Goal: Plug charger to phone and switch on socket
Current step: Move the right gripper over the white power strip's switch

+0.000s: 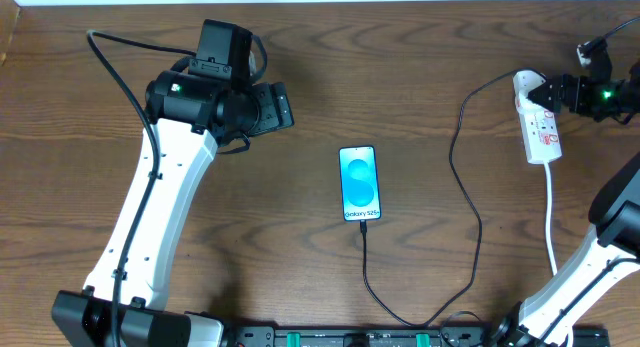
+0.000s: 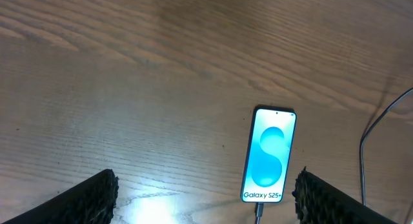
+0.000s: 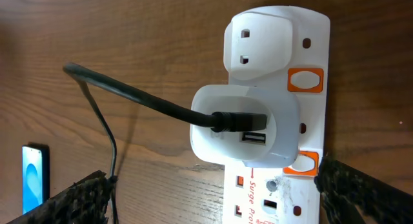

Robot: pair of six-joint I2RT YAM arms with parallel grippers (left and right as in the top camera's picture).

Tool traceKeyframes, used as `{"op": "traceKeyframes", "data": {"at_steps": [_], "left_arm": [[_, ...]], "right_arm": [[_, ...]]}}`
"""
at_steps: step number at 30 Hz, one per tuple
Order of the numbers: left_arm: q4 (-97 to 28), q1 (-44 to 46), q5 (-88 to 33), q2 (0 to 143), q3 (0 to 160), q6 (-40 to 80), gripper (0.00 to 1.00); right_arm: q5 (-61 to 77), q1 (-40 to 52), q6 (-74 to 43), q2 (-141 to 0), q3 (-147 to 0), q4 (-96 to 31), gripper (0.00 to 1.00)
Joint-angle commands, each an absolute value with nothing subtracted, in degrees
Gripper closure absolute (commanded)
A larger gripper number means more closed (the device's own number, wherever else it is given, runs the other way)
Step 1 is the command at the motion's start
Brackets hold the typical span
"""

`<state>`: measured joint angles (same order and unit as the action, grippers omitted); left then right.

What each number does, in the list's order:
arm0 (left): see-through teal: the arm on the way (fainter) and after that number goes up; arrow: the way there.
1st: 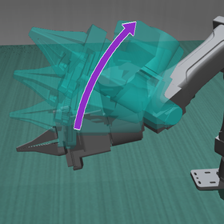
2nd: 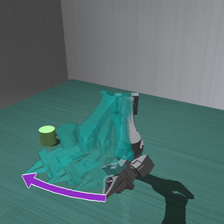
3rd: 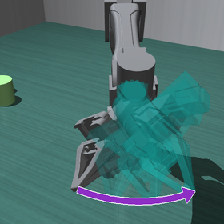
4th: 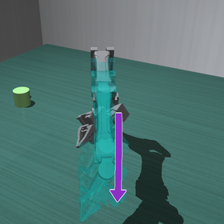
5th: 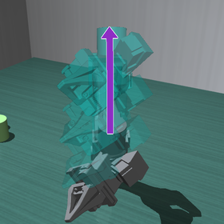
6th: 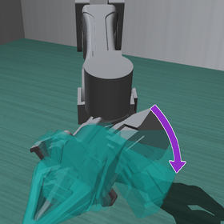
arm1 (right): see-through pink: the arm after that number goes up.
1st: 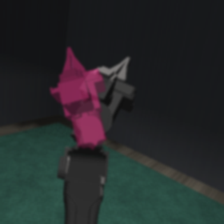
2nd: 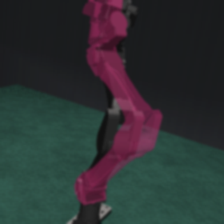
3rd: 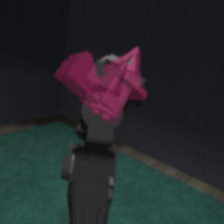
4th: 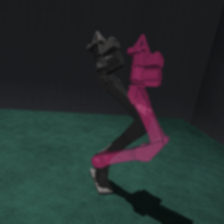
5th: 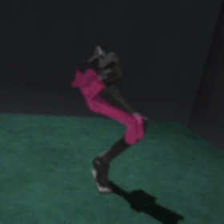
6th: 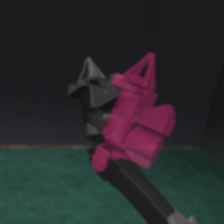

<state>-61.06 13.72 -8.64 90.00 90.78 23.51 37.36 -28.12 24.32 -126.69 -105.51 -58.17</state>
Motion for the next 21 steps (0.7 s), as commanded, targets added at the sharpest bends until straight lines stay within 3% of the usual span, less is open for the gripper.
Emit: {"op": "traceKeyframes", "data": {"at_steps": [1,21], "left_arm": [[-61.04,13.82,-8.08,89.65,91.35,22.59,0.13],[-61.04,13.82,-8.08,89.65,91.35,22.59,0.13]], "right_arm": [[38.48,-27.51,23.11,-126.78,-105.06,-58.06,0.01],[37.36,-26.79,17.76,-126.78,-92.18,-50.46,0.01]]}}
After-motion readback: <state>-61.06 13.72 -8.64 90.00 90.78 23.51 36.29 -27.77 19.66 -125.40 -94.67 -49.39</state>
